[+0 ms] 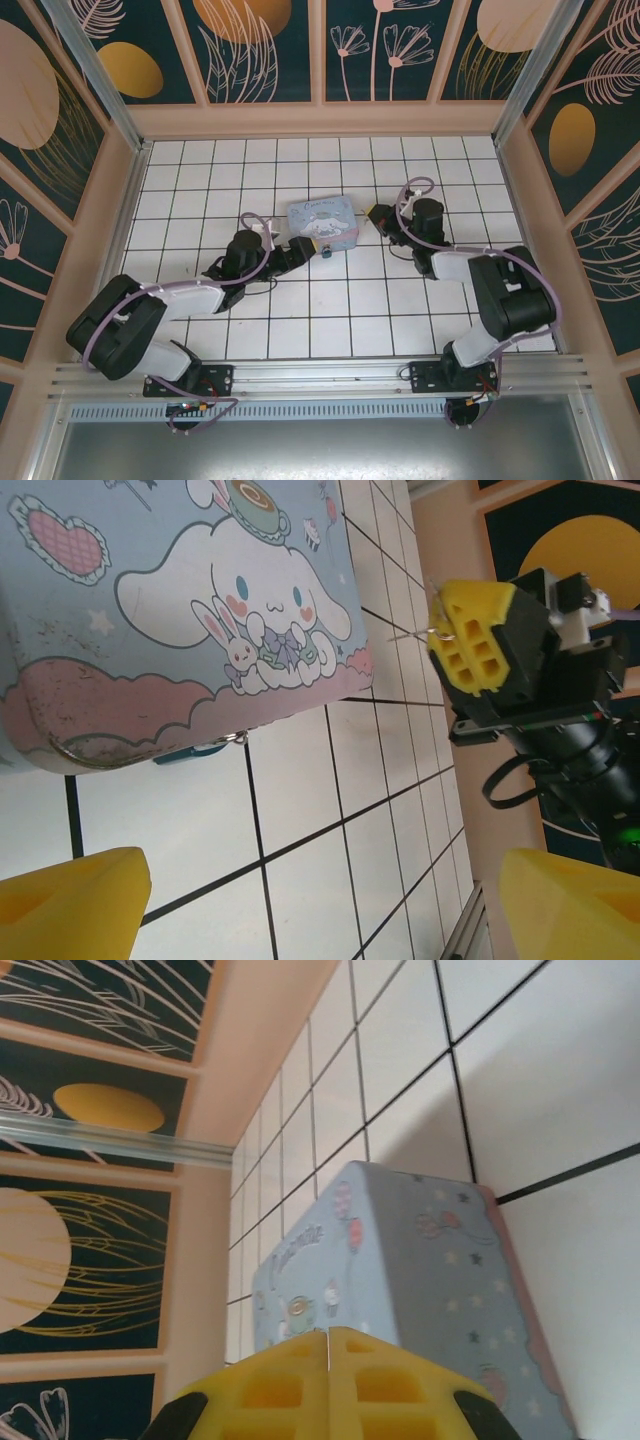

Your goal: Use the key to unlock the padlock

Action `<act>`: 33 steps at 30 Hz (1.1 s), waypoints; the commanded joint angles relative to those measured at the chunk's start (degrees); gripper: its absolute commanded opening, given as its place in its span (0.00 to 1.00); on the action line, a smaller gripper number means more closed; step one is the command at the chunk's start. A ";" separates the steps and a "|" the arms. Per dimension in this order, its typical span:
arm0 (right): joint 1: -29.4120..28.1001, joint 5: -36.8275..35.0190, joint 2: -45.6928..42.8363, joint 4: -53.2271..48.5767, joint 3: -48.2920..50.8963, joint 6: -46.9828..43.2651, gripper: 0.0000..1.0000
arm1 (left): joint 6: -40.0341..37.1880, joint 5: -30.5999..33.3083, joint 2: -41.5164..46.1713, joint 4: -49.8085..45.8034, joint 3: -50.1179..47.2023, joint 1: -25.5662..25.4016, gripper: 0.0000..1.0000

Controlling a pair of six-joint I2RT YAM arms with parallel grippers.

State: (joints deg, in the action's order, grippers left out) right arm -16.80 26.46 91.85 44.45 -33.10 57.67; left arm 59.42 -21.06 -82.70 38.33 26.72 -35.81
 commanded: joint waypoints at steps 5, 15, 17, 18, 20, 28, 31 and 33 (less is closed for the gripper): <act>-0.52 -2.44 5.19 10.43 1.56 5.42 0.00 | -0.88 -1.41 -3.01 5.13 1.47 -0.44 0.91; -7.21 -5.95 6.08 9.95 -0.11 6.57 0.00 | -1.31 4.97 -3.37 4.16 2.04 -0.43 0.92; -8.35 -6.28 6.48 10.62 -0.21 7.20 0.00 | -2.03 6.07 -3.01 3.01 2.51 -0.44 0.92; -8.81 -6.42 6.69 11.14 -0.16 7.48 0.00 | -2.55 6.72 -2.75 2.21 2.81 -0.32 0.92; -9.30 -6.64 6.78 11.77 0.13 8.22 0.00 | -3.31 7.66 -2.33 0.74 3.23 -0.31 0.92; -9.75 -7.31 3.92 10.29 0.75 7.55 0.00 | -7.69 11.71 1.12 -4.78 3.63 0.92 0.94; -9.77 -8.96 0.15 3.76 -0.25 4.74 0.00 | -10.09 11.67 2.96 -6.50 3.68 1.58 0.94; -9.76 -9.71 -2.38 -0.27 -1.13 2.41 0.00 | -11.91 11.10 4.15 -7.85 3.71 1.57 0.94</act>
State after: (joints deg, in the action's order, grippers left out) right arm -26.35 18.94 94.21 48.90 -32.27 63.81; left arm 51.88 -10.76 -80.68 33.23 29.06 -34.68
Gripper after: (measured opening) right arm 0.050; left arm 0.941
